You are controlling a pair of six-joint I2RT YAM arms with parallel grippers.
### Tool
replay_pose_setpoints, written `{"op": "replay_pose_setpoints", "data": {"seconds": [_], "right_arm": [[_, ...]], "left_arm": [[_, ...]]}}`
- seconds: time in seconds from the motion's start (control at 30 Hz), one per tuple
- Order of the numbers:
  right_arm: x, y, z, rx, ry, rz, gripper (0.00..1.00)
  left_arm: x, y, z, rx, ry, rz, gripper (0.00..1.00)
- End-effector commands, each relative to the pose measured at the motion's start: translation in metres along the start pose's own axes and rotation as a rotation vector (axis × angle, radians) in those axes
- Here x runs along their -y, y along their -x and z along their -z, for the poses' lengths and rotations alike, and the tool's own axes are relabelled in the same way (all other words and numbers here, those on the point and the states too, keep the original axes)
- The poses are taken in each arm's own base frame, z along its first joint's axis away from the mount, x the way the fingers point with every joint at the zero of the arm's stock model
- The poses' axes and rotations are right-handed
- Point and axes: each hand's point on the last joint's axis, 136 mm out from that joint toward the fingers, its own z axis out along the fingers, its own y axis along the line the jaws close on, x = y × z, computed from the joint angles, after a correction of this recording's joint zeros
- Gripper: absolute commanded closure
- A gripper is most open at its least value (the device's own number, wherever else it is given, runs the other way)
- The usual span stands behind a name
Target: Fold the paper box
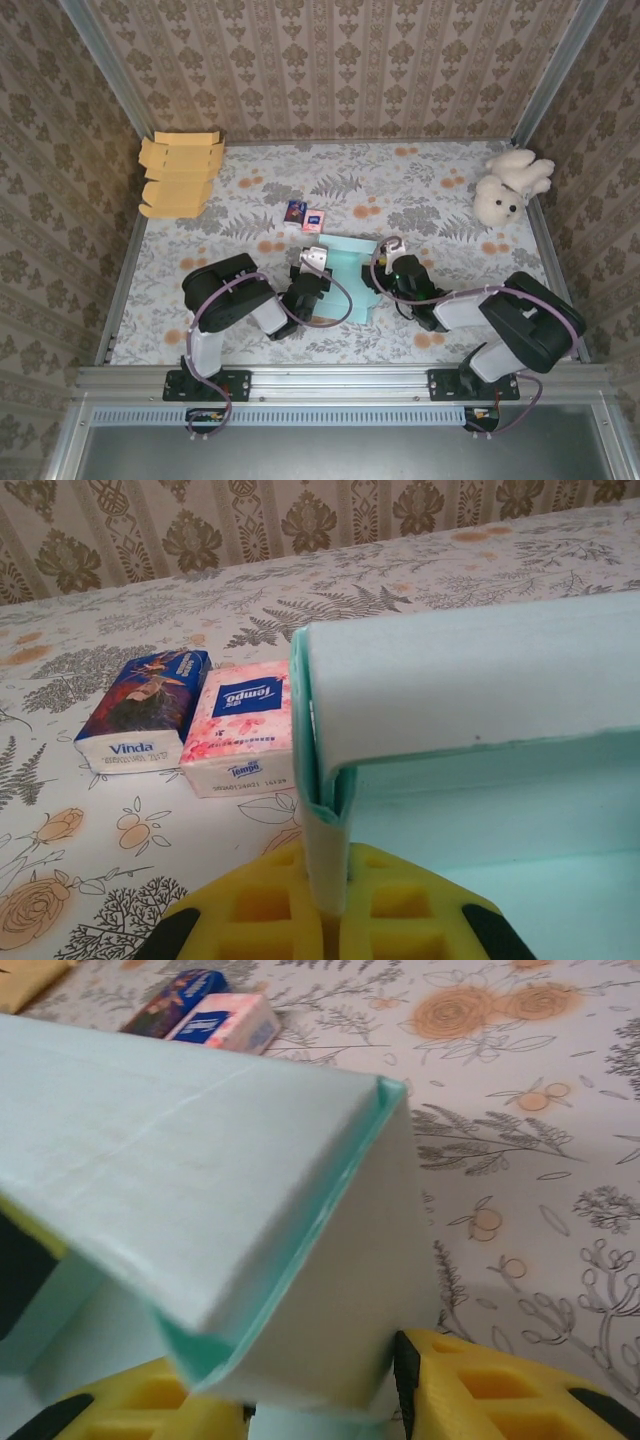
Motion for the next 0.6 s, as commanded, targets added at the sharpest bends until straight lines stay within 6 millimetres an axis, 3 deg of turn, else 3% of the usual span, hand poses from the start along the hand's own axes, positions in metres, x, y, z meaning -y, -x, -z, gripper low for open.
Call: {"op": "replay_pose_setpoints", "data": {"seconds": [0.0,0.2,0.57], "right_arm": [[0.006,0.026,-0.006,0.124,-0.077,-0.005,0.57],[0.018,0.030,-0.013,0.152,-0.159,-0.005,0.59],[0.020,0.021,-0.017,0.126,-0.269,0.058,0.62]], "left_arm": [[0.017,-0.018,0.003,-0.047,-0.084,-0.005,1.00],[0.015,-0.022,0.005,-0.061,-0.074,0.001,1.00],[-0.018,-0.026,0.009,-0.150,0.125,0.081,1.00]]}}
